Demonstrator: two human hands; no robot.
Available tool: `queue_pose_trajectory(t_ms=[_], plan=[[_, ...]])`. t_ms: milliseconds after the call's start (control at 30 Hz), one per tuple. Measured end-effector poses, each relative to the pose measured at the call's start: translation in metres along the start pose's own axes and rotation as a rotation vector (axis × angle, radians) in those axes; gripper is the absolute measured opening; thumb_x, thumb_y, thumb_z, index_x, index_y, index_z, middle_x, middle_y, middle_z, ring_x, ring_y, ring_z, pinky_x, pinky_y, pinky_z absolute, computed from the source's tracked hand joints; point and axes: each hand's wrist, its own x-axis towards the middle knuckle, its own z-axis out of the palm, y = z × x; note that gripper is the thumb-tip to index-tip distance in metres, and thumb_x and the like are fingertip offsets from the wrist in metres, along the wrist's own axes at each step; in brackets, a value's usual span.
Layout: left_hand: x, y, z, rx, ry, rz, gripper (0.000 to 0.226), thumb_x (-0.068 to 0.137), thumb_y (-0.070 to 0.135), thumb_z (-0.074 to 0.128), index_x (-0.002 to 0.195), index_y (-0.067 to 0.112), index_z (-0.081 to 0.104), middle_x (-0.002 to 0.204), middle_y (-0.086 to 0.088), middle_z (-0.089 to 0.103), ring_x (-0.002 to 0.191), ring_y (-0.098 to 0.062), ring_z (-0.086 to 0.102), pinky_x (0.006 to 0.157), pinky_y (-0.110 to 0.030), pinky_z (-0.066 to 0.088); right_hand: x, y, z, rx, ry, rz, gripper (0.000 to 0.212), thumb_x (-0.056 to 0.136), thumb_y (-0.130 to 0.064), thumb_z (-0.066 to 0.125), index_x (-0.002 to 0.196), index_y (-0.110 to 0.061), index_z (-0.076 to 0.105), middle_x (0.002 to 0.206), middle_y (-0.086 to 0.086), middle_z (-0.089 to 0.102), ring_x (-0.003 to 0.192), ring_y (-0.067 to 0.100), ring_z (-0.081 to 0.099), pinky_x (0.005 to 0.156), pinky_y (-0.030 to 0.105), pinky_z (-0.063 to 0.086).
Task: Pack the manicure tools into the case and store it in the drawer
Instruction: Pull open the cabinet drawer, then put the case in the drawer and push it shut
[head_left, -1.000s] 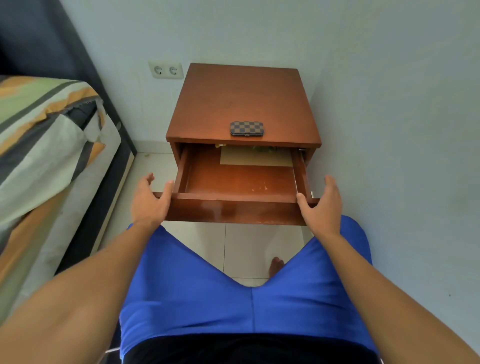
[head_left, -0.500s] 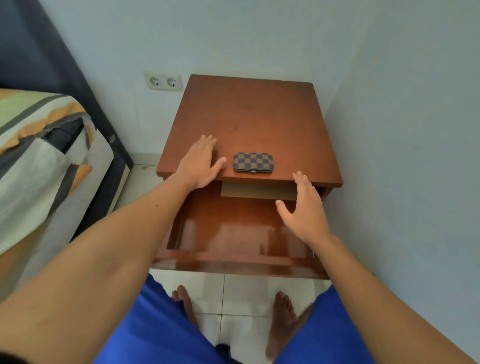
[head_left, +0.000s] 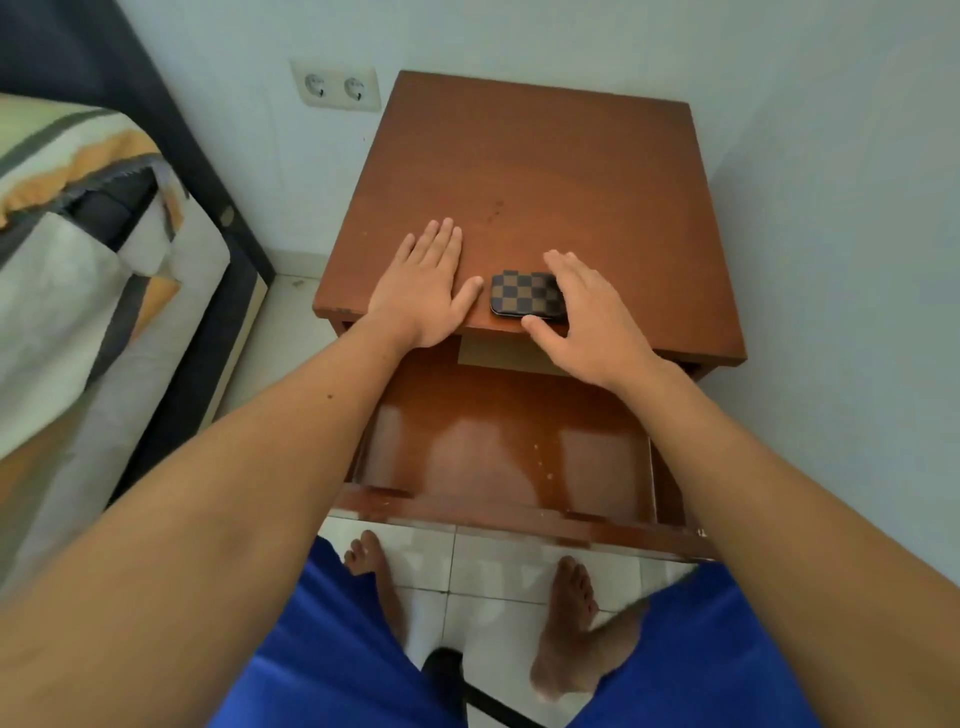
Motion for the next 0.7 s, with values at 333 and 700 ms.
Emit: queue_pose_trajectory(t_ms=[333,700], plan=[[-0.002,0.002,-0.004,0.011,-0.001,0.008,0.081,0.103,0.065,0.007,0.166,0.013,0.005,0.174,-0.006,0.003,0.161,-0.021,-0.001,0.130,-0.041,0.001,-0.010,0.003,-0.008,-0.002,-0.024,-0.104,0.075,0.091,-0.052,0.074,0.151,-0.014,0.050,0.143,0.003,0.056,0.129,0.022,0.050,0.110,0.042,0.046],[-0.004,0.001,-0.005,0.007,-0.016,-0.003,0.083,0.102,0.066,0.005,0.166,0.014,0.006,0.175,-0.006,0.003,0.161,-0.021,-0.001,0.130,-0.040,0.000,-0.070,0.000,0.039,0.025,-0.159,-0.200,0.077,0.085,-0.057,0.078,0.147,-0.019,0.053,0.141,0.000,0.058,0.129,0.017,0.049,0.108,0.034,0.045]])
